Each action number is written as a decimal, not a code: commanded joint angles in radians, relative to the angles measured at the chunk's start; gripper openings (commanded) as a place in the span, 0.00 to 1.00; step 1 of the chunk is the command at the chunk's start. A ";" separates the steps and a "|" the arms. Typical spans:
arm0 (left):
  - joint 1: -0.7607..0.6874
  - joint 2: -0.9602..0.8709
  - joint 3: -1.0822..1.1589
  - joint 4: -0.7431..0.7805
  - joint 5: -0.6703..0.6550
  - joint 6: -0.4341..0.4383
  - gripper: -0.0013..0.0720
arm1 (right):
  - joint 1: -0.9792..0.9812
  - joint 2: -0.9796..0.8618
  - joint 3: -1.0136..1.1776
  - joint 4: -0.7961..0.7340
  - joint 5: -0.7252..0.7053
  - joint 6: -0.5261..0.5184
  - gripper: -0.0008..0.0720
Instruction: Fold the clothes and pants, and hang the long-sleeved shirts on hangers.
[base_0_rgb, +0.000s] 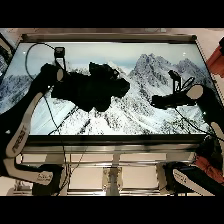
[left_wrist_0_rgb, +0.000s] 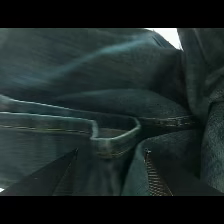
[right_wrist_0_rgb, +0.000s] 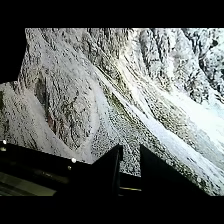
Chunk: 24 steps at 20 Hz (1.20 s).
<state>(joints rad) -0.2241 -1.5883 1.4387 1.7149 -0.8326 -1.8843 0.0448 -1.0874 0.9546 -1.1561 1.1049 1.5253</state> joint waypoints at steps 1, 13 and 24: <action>0.017 -0.106 0.043 -0.106 -0.020 0.004 0.67 | 0.000 0.000 0.000 0.003 -0.006 -0.001 0.23; 0.065 -0.187 0.043 -0.198 -0.037 -0.057 0.46 | 0.000 0.000 0.000 0.004 -0.010 -0.001 0.23; 0.151 -0.188 0.043 -0.235 -0.035 -0.128 0.46 | 0.000 0.000 0.000 0.003 -0.009 -0.002 0.23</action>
<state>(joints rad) -0.0887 -1.7760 1.4803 1.4979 -0.8680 -2.0010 0.0448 -1.0874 0.9546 -1.1526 1.0973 1.5238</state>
